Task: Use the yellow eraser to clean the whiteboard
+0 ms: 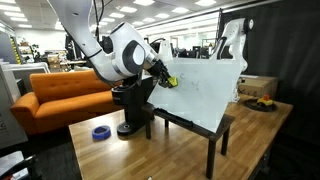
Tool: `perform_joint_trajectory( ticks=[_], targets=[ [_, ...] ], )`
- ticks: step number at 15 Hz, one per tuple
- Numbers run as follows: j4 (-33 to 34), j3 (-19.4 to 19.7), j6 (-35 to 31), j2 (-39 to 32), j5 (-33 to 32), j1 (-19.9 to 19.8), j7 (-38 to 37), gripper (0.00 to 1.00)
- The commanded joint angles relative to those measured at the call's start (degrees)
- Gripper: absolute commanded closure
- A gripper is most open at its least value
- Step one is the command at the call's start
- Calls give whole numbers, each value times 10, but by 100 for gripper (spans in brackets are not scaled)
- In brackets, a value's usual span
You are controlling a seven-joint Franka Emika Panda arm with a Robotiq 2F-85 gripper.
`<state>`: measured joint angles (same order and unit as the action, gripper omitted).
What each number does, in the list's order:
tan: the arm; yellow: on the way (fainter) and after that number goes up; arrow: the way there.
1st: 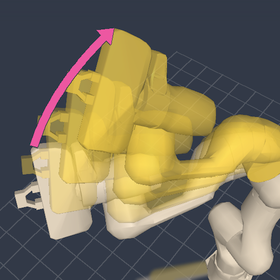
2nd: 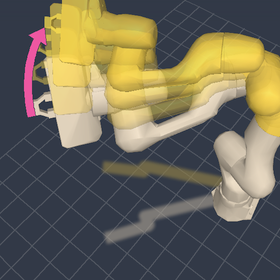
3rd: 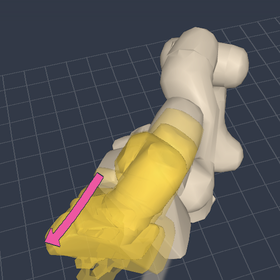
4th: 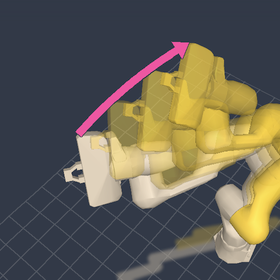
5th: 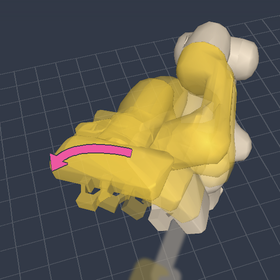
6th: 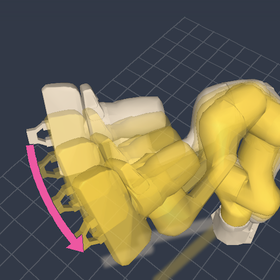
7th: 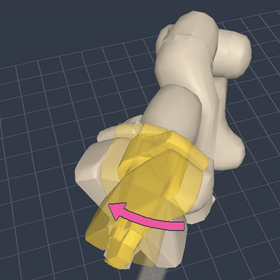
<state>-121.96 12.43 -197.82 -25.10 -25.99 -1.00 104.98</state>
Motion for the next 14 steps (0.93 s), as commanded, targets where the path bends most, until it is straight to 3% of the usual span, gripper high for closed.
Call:
perform_joint_trajectory(
  ticks=[1,14],
  targets=[
    [13,-4,0,-10,27,-13,31,71],
    [-24,-5,-1,-10,47,7,75,71]
  ],
)
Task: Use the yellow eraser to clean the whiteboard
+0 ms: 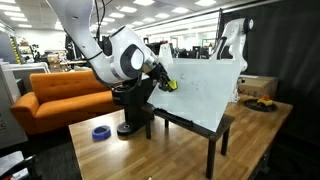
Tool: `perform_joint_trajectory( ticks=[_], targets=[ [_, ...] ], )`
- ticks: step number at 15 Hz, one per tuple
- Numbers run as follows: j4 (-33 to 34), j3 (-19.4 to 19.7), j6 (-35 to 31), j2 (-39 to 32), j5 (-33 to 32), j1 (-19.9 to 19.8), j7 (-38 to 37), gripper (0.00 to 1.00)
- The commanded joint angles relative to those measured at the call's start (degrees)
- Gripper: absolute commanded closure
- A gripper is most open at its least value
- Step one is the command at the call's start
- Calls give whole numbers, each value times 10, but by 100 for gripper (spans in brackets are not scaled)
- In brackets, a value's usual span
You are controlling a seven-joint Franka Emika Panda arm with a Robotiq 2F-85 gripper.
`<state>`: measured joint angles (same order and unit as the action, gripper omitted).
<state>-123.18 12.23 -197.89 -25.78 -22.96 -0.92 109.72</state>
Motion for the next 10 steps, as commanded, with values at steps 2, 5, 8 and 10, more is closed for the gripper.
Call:
perform_joint_trajectory(
  ticks=[2,5,8,10],
  targets=[
    [-18,-3,0,-4,17,10,31,71],
    [-24,-4,0,-4,17,13,39,71],
    [-33,-6,0,0,15,13,49,71],
    [-36,-6,0,1,15,15,54,71]
  ],
)
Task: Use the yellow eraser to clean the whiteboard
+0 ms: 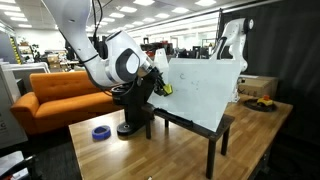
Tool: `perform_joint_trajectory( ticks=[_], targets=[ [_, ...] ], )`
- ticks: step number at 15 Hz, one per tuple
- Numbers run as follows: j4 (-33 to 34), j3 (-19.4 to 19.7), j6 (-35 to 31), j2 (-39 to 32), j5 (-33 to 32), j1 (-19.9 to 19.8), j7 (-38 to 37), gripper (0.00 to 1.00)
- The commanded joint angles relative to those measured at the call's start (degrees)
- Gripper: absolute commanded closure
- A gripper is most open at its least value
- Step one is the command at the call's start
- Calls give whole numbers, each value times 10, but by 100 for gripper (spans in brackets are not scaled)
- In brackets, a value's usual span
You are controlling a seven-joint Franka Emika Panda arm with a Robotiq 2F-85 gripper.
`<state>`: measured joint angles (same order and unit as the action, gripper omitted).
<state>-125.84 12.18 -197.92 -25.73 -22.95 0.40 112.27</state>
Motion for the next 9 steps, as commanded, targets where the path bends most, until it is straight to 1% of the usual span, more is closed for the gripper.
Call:
perform_joint_trajectory(
  ticks=[1,9],
  targets=[
    [-11,-6,0,0,15,2,32,71],
    [-8,-11,0,-1,22,5,42,71]
  ],
)
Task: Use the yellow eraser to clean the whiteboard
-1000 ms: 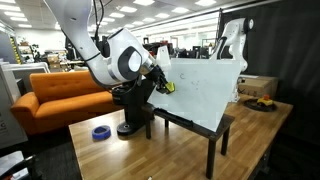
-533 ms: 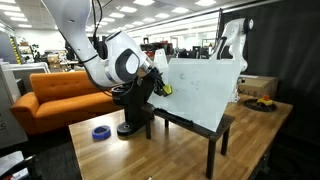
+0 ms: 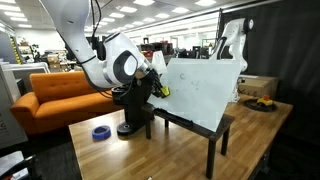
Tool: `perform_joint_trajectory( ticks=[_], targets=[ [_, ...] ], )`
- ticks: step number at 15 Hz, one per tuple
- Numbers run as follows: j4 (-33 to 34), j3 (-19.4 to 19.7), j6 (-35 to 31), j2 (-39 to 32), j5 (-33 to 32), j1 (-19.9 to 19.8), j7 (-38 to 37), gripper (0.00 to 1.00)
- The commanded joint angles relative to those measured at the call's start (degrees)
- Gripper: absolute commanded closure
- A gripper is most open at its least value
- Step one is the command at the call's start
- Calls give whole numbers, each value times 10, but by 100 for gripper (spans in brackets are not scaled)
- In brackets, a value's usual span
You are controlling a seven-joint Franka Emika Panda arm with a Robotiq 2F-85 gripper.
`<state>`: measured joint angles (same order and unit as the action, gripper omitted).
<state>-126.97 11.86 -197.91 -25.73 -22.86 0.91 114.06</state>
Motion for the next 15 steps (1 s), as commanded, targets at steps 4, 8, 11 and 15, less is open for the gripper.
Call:
perform_joint_trajectory(
  ticks=[4,8,11,15],
  targets=[
    [16,-10,0,1,39,-4,23,71],
    [34,-10,0,3,58,-8,22,71],
    [50,-10,0,6,68,-16,22,71],
    [71,-11,0,5,75,-31,20,71]
  ],
)
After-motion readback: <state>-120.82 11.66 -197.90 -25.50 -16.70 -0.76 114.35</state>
